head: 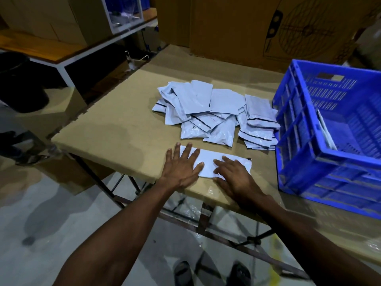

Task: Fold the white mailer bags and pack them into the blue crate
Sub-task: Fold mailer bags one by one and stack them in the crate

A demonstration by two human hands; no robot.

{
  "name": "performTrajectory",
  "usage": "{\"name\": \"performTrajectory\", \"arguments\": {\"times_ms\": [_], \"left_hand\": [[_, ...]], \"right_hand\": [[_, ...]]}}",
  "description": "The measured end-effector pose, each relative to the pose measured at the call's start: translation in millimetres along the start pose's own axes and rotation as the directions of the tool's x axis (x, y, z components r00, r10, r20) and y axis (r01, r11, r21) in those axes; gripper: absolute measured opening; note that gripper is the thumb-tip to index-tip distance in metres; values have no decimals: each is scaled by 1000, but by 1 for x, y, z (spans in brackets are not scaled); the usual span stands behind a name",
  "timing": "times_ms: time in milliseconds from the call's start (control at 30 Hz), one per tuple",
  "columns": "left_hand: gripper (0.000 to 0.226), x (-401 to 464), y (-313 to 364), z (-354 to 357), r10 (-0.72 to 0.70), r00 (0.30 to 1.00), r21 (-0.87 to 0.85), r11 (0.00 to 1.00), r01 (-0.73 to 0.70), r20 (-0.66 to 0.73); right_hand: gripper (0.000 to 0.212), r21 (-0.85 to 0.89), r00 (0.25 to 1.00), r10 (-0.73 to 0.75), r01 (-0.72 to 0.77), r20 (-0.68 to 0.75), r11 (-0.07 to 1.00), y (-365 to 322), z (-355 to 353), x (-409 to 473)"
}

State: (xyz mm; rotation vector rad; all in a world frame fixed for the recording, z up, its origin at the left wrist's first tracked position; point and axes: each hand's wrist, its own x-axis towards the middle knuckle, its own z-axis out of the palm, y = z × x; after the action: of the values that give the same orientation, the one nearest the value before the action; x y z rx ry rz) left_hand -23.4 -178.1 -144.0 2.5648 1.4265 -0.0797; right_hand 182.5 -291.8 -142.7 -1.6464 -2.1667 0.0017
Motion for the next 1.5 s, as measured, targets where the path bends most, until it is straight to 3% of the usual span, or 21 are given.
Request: {"name": "performTrajectory", "arguments": {"times_ms": [67, 167, 233, 300, 433, 533, 600, 633, 767, 833, 967, 1200, 1500], "left_hand": [[75, -3, 0, 1, 14, 1000, -34, 999, -14, -11], [87, -11, -4, 2, 95, 984, -174, 977, -120, -149], [74, -13, -11, 5, 155, 961, -173, 965, -197, -230], [58, -12, -13, 5, 187, 959, -93, 973, -210, -215], [63, -9, -5, -1, 137, 980, -88, 985, -151, -148], [66, -7, -8, -3, 145, 979, -160, 973, -168, -142], [66, -6, -11, -5, 176, 974, -228, 952, -205, -140], [67, -6, -12, -6, 187, 972, -251, 943, -218, -144], [72, -2, -9, -3, 85, 963, -392, 902, -184, -256], [80, 1, -8, 1, 12, 948, -415, 897, -150, -317], [85, 4, 5, 8, -23, 968, -273, 961, -47, -249], [87, 20, 53, 12, 73, 979, -145, 984, -102, -189], [87, 35, 102, 9, 159, 968, -102, 978, -181, -192]], "right_hand": [[34, -66, 999, -43, 43, 5, 997, -3, 2, 5], [28, -71, 1000, -13, 15, 29, 997, -6, -4, 9], [20, -32, 997, 53, -52, 47, 998, -6, -10, 12], [17, -9, 996, 86, -85, 36, 996, -6, -18, 14], [21, -94, 972, -219, 212, -80, 973, -9, -26, 7], [19, -259, 914, -387, 405, 121, 877, -1, -23, -1], [40, -300, 887, -299, 409, 352, 862, 3, -23, 4], [42, -287, 880, -268, 393, 391, 873, 4, -26, 9], [20, -317, 935, -247, 322, 255, 892, -1, -59, 34], [26, -297, 960, -194, 249, 202, 922, -2, -82, 44], [41, -130, 1000, -3, 0, -30, 991, 18, -122, 61], [28, 4, 922, 164, -174, -351, 985, 66, -191, 89], [28, 145, 844, 320, -285, -430, 947, 107, -255, 66]]}}
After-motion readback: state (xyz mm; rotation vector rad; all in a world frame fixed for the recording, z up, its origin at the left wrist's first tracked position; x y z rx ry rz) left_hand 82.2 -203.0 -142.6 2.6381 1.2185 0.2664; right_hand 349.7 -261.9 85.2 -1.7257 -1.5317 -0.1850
